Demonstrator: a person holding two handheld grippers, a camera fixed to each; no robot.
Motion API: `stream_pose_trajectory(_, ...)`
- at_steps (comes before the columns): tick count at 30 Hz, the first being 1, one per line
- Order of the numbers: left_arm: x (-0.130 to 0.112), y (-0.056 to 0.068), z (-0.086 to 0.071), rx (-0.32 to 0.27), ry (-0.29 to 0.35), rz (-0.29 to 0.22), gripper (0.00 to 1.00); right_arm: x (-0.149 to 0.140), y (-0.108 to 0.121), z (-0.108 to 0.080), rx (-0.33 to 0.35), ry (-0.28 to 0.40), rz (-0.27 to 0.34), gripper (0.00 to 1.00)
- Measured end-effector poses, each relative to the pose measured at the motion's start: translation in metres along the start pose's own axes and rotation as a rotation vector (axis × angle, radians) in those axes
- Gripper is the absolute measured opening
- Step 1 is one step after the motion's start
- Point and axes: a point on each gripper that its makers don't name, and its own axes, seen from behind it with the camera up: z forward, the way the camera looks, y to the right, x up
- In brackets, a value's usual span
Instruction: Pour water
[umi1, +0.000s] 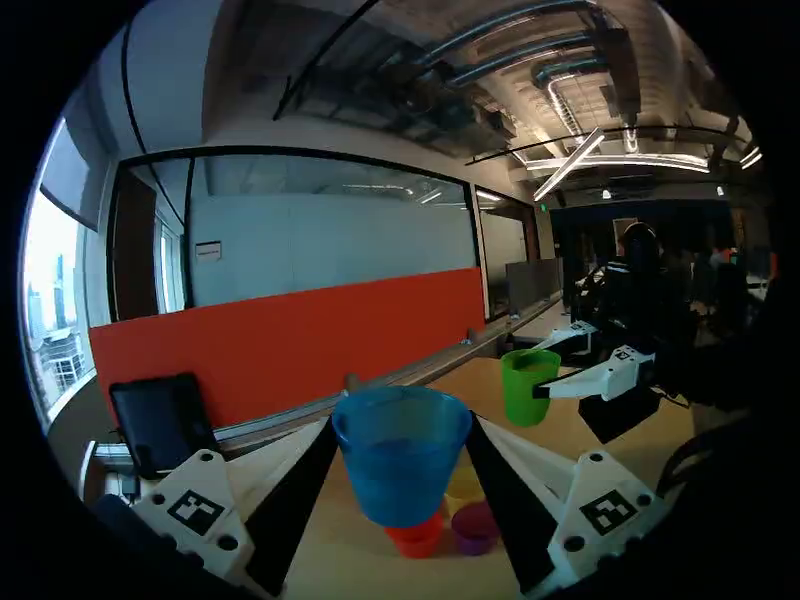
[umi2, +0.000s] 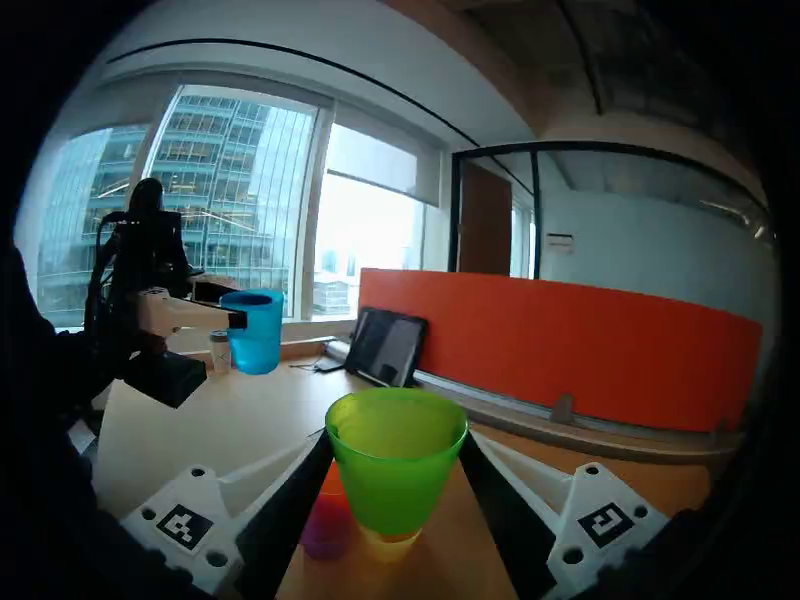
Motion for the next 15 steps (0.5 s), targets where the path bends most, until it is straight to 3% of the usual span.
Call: stream_pose_trajectory(15,0.019,-0.007,0.003,0.030,0.026,0.133,0.88,0.009,-0.046,0.013,0.108,0.003,-0.014,0.91)
